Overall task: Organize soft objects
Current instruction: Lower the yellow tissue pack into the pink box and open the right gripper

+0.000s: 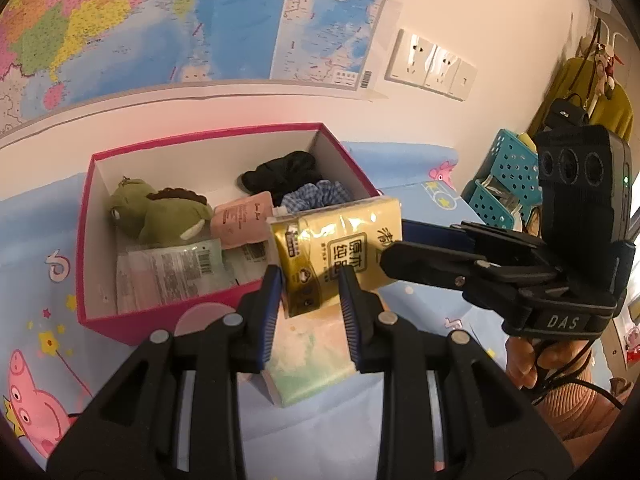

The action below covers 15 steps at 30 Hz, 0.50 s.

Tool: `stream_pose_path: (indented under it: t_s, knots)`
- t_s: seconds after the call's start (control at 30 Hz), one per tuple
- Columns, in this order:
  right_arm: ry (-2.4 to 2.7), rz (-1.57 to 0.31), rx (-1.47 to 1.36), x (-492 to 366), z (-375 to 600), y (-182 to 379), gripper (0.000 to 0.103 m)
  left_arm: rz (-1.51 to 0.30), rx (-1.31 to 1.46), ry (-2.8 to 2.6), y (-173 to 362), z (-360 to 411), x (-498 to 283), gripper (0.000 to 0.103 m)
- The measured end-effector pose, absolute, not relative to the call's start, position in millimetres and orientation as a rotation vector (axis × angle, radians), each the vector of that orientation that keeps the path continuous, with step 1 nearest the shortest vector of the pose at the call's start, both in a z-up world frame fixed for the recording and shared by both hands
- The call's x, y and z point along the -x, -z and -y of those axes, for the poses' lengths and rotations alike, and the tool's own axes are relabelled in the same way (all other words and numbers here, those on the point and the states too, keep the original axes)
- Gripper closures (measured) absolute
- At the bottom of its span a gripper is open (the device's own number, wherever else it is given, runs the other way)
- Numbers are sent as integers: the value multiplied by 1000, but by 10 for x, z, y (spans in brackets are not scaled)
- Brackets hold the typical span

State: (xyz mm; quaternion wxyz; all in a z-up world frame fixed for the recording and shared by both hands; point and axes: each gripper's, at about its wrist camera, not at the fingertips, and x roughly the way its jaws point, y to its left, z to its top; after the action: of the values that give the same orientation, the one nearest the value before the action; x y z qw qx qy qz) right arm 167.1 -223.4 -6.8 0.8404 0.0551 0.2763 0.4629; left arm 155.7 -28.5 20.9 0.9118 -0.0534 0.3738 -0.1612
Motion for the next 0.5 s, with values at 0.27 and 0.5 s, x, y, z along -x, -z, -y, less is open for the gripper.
stream_pose_path:
  t_s: [0.27,0.5]
  knots:
    - [-966,-596,-145,-1883,2113,30,66,-778,119,303,-225,211,-1731,72]
    - [-957,-613,-154,-2046,2005,30,66,-791,129,279,-224,136,-1880,72]
